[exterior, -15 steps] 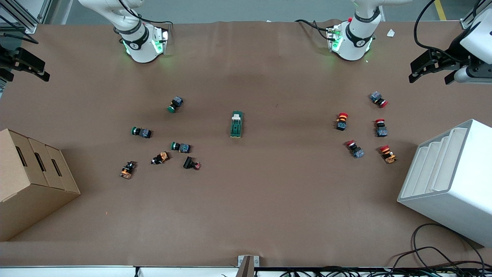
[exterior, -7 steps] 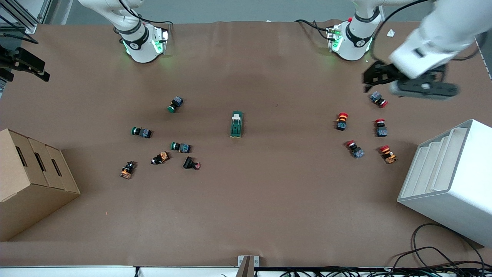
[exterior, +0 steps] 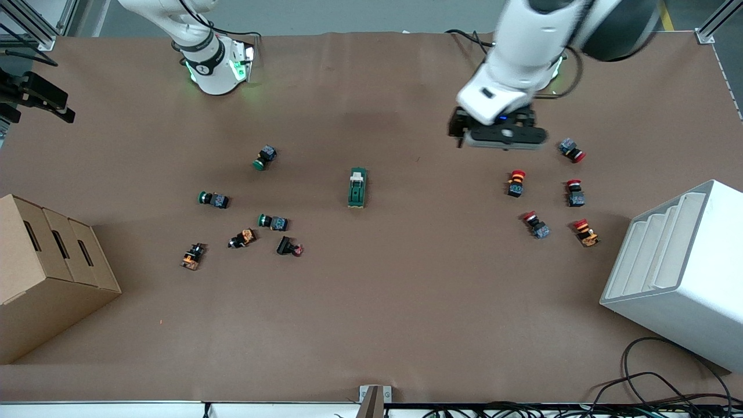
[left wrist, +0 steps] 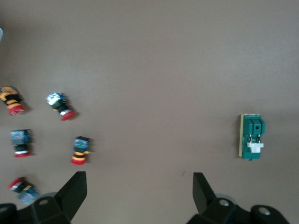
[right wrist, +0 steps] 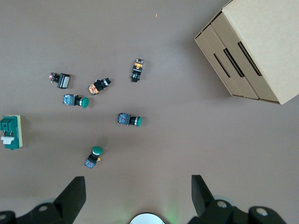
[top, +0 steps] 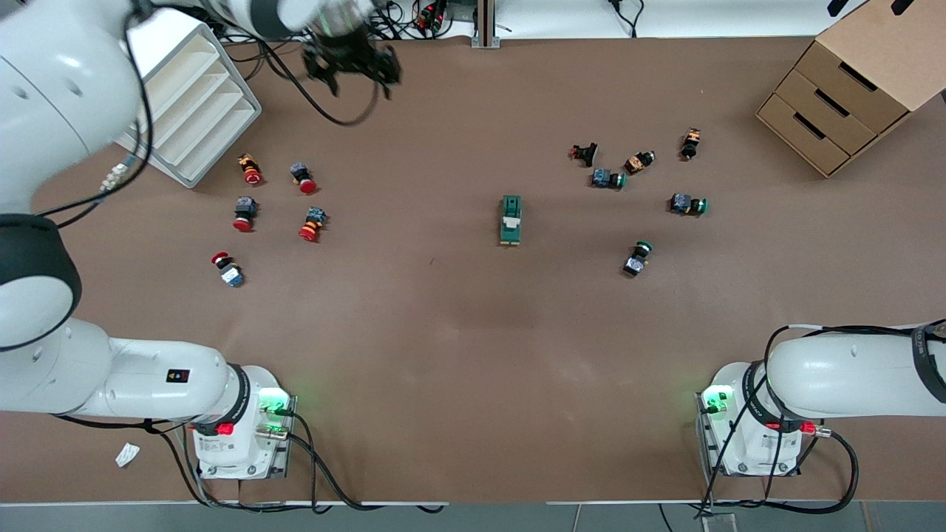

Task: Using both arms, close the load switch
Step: 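Move the left gripper over the green load switch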

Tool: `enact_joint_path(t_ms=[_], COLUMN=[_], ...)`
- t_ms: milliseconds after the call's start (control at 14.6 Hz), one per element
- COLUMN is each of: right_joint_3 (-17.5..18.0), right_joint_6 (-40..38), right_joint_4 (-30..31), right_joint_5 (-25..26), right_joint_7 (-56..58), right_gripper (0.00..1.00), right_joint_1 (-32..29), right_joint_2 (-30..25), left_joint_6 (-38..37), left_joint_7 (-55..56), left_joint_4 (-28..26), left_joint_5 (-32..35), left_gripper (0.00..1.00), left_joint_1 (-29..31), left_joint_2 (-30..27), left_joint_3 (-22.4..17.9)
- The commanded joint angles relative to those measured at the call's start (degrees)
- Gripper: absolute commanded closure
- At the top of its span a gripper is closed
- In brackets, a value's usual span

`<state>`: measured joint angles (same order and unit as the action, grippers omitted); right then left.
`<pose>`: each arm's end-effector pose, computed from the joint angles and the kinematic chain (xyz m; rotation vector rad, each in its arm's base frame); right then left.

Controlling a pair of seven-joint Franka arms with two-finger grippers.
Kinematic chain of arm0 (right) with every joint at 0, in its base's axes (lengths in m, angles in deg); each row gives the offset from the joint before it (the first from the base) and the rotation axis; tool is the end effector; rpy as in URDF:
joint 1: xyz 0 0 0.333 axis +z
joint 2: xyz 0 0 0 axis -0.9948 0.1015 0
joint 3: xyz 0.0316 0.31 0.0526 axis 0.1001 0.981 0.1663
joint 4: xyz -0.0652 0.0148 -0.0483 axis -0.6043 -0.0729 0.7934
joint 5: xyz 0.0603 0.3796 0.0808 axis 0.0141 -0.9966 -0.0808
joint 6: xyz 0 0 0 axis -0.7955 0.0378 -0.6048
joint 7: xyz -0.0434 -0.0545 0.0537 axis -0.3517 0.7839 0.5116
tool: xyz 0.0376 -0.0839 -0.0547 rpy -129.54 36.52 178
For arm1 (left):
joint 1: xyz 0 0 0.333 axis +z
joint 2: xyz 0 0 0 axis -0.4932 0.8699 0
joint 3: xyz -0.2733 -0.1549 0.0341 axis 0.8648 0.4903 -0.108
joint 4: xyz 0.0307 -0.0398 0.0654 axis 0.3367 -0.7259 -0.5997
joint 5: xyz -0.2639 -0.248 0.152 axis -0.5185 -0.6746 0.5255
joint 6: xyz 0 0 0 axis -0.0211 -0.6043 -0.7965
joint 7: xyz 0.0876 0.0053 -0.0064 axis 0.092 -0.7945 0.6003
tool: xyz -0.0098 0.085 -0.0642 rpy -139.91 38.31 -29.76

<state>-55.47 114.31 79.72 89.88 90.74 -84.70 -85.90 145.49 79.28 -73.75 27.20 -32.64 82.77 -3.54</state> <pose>0.5049 -0.0223 0.6770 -3.1361 0.0210 0.0632 0.4522 -0.3346 0.5199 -3.1225 0.1032 -0.1100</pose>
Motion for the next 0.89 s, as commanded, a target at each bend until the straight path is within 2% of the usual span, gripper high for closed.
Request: enact_joint_path(t_ms=[0, 137, 275, 481, 824], right_joint_3=[0.05, 0.05, 0.14, 0.14, 0.14], right_joint_6=[-0.27, -0.18, -0.26, 0.00, 0.34], right_joint_4=[0.47, 0.38, -0.06, -0.67, -0.94], right_joint_5=[-0.60, -0.60, -0.69, -0.51, 0.10], right_joint_7=[0.03, -0.06, -0.24, -0.06, 0.64], right_gripper=[0.00, 0.00, 0.00, 0.00, 0.00], right_joint_1=[-0.27, -0.18, -0.18, -0.18, -0.09], right_joint_2=[-0.94, -0.76, -0.50, 0.03, 0.03], left_joint_6=[7.19, 10.98, 12.31, 12.58, 15.65], left_joint_7=[10.94, 16.77, 24.13, 40.99, 62.20], left_joint_4=[-6.15, -8.27, -8.71, -8.63, -8.27], left_joint_5=[2.50, 3.72, 10.20, 23.28, 42.53], left_gripper=[0.00, 0.00, 0.00, 0.00, 0.01], left_joint_1=[0.45, 0.27, -2.00, -9.90, -15.80], left_joint_2=[-0.99, 0.41, 4.00, 11.56, 21.49], left_joint_3=[5.88, 9.58, 11.70, 11.70, 11.70])
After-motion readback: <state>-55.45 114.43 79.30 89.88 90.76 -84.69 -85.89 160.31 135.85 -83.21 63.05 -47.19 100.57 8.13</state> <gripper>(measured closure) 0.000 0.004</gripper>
